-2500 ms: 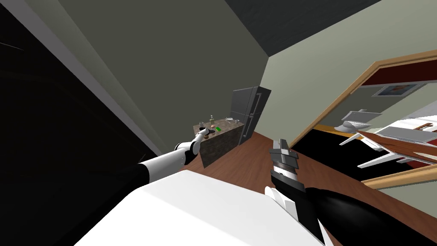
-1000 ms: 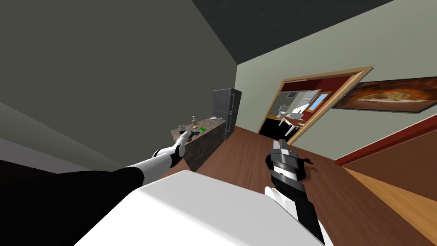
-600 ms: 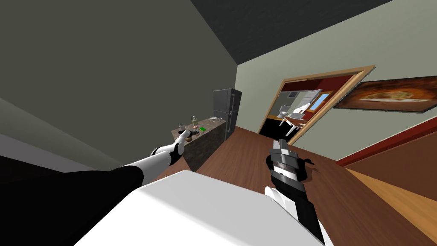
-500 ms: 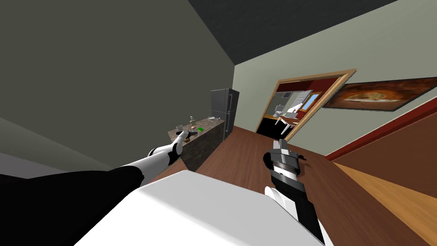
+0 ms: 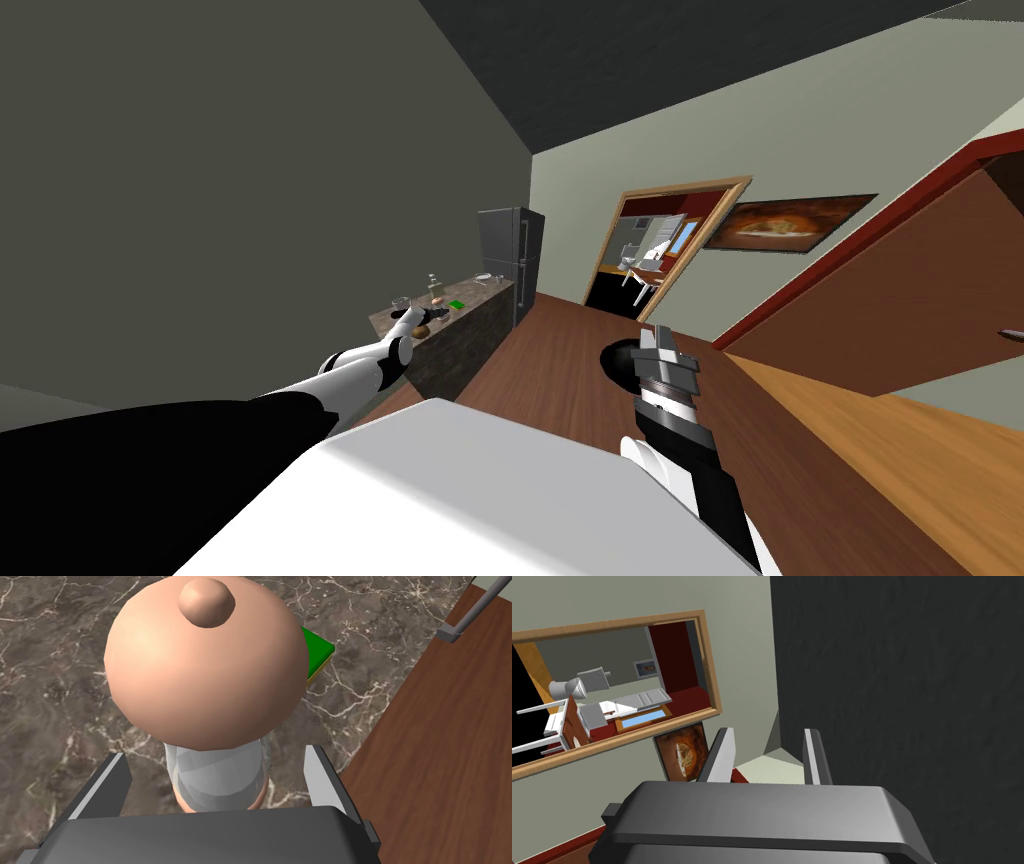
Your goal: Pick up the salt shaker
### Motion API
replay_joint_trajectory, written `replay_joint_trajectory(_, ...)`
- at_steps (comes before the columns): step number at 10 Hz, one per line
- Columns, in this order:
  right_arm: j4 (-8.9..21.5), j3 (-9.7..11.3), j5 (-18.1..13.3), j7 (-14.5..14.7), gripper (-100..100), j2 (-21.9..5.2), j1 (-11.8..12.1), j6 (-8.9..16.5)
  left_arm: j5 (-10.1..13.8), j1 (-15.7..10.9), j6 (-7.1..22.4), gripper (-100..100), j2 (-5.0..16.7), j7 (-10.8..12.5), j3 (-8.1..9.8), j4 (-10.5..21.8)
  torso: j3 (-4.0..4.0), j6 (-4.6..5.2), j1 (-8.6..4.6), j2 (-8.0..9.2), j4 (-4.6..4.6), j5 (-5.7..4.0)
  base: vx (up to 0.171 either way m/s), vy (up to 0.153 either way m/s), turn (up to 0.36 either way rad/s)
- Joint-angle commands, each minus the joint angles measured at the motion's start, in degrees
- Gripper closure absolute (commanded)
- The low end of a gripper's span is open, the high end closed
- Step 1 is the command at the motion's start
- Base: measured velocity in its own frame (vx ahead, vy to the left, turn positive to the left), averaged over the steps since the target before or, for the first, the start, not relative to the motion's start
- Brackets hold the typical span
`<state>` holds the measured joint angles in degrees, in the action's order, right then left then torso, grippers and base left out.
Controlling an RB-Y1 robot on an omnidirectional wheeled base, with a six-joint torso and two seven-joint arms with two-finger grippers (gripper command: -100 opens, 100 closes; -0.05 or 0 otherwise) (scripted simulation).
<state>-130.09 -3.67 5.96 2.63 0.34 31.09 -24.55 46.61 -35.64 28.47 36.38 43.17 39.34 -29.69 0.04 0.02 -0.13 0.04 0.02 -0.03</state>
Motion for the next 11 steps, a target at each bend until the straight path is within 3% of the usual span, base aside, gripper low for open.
replay_joint_trajectory(1,0.00,0.00,0.00,0.00,0,0.00,0.00,0.00,0.77,0.69,0.43,-100,1.58,-0.22,0.38,-0.22,0.00,0.00,0.00,0.00,0.00,0.00,-0.012,-0.032,-0.198)
replay_joint_trajectory(2,0.00,-0.01,0.00,0.00,0,0.00,0.01,0.00,1.21,0.23,0.12,-100,1.34,-1.02,0.39,0.63,0.01,-0.06,-0.01,0.01,0.01,-0.02,-0.005,-0.010,-0.008)
replay_joint_trajectory(3,0.00,-0.01,0.00,0.00,0,0.00,0.02,0.00,1.30,0.20,0.12,100,1.46,-1.21,0.42,0.73,0.00,-0.07,0.05,0.00,0.00,0.01,0.000,0.000,0.000)
replay_joint_trajectory(7,0.00,-0.01,0.00,0.00,0,0.00,0.02,0.00,1.29,0.20,0.09,100,1.48,-1.19,0.43,0.70,-0.03,-0.05,0.10,-0.04,-0.01,0.03,0.000,0.000,0.000)
replay_joint_trajectory(8,0.00,-0.02,0.00,0.00,0,0.00,0.02,0.00,1.29,0.21,0.10,0,1.47,-1.19,0.43,0.71,-0.02,-0.06,0.09,-0.04,-0.01,0.02,0.000,0.000,0.000)
replay_joint_trajectory(9,0.00,-0.02,0.00,0.00,0,0.00,0.02,0.00,-1.57,-1.29,0.02,100,-1.39,1.26,-0.72,-0.17,-0.02,-0.05,0.09,-0.04,-0.01,0.02,0.008,0.038,0.319)
replay_joint_trajectory(11,0.00,-0.02,0.00,0.00,0,-0.01,0.02,0.00,-2.05,-1.29,0.02,100,-1.58,1.26,-0.72,-0.17,-0.09,-0.27,0.35,-0.04,-0.14,0.18,0.014,0.028,0.129)
